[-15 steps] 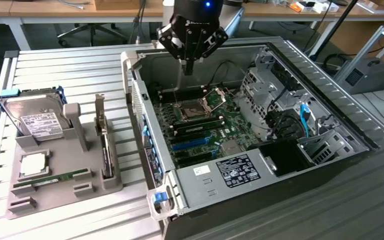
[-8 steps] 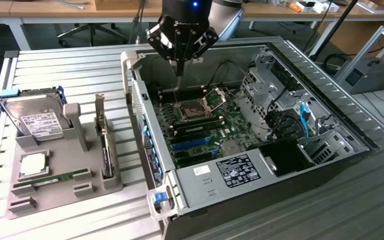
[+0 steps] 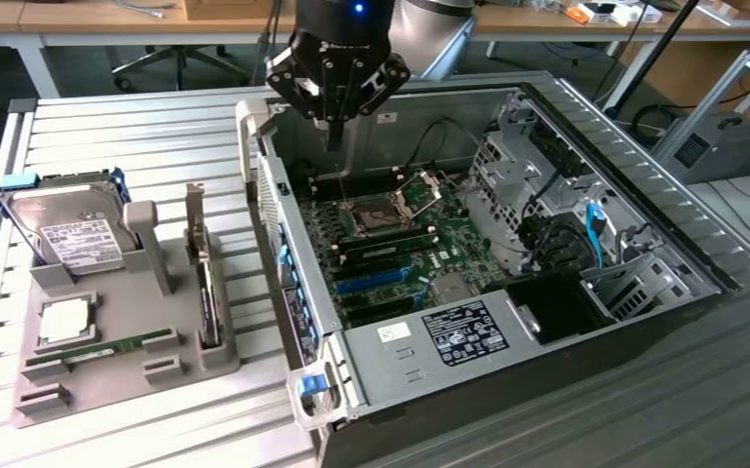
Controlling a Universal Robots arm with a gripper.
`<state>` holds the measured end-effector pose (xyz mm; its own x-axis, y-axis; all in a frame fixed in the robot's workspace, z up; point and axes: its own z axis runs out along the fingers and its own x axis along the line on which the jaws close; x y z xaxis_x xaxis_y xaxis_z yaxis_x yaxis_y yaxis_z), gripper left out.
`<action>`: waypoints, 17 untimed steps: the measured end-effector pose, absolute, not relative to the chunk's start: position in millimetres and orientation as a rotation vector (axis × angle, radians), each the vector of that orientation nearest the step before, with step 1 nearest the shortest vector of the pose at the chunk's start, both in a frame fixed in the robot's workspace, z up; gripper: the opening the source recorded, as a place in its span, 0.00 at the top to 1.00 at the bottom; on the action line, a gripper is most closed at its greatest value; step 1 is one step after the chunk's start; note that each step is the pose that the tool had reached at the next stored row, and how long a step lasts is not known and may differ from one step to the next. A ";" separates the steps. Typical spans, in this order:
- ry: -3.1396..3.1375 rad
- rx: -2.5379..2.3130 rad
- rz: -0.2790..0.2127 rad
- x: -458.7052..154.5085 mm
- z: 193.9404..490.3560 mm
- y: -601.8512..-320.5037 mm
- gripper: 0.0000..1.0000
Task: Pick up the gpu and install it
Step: 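Reach for the gpu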
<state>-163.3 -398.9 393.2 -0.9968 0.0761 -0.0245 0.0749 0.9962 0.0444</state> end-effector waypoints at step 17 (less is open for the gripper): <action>3.112 0.118 0.068 -227.0 393.1 -397.8 0.89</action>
<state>-227.0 -397.8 393.1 -0.9968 0.0763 -0.0245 0.0752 0.9962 0.0444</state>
